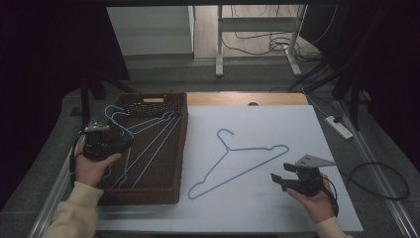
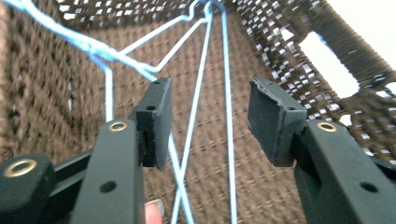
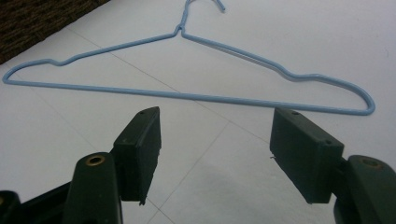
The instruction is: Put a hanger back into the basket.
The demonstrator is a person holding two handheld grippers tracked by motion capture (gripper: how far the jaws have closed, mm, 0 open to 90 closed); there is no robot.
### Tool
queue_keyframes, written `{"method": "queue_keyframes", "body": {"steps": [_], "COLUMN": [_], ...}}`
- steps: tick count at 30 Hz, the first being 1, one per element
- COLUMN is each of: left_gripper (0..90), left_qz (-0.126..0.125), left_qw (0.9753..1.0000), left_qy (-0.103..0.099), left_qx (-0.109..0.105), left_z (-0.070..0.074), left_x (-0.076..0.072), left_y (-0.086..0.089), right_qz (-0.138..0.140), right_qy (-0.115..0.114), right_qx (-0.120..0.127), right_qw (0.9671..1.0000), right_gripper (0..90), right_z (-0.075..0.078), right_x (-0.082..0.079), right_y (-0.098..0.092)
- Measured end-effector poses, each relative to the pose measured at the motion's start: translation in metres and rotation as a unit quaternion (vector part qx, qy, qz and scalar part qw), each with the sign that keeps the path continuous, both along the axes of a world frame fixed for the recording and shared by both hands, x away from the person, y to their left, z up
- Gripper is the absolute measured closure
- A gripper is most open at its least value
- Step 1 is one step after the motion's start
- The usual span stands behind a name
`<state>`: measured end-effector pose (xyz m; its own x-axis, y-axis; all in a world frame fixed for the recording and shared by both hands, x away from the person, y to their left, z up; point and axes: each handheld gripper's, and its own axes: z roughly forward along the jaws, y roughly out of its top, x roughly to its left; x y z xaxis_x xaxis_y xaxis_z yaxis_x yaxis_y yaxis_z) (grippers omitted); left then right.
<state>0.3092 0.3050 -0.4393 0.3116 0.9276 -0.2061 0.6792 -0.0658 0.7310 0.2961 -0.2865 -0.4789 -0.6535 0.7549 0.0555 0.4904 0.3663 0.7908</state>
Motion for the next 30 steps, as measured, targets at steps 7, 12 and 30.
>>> {"method": "queue_keyframes", "body": {"steps": [7, 12, 30], "left_gripper": [38.5, 34.5, 31.0], "left_qz": [-0.066, -0.102, -0.175], "left_qw": [0.9968, 0.9916, 0.9771], "left_qy": [-0.038, -0.068, -0.107], "left_qx": [-0.022, -0.042, -0.057], "left_z": [0.018, 0.025, 0.024], "left_x": [-0.015, -0.031, -0.069], "left_y": [-0.024, -0.04, -0.082], "right_qz": [0.0, 0.0, 0.005], "right_qy": [0.001, 0.001, -0.002], "right_qx": [0.0, 0.002, 0.0], "right_qw": [1.0, 1.0, 1.0], "right_gripper": [34.8, 34.8, 34.8], "right_z": [0.0, 0.0, -0.001], "right_x": [0.001, 0.002, 0.003], "right_y": [0.0, 0.0, 0.002]}}
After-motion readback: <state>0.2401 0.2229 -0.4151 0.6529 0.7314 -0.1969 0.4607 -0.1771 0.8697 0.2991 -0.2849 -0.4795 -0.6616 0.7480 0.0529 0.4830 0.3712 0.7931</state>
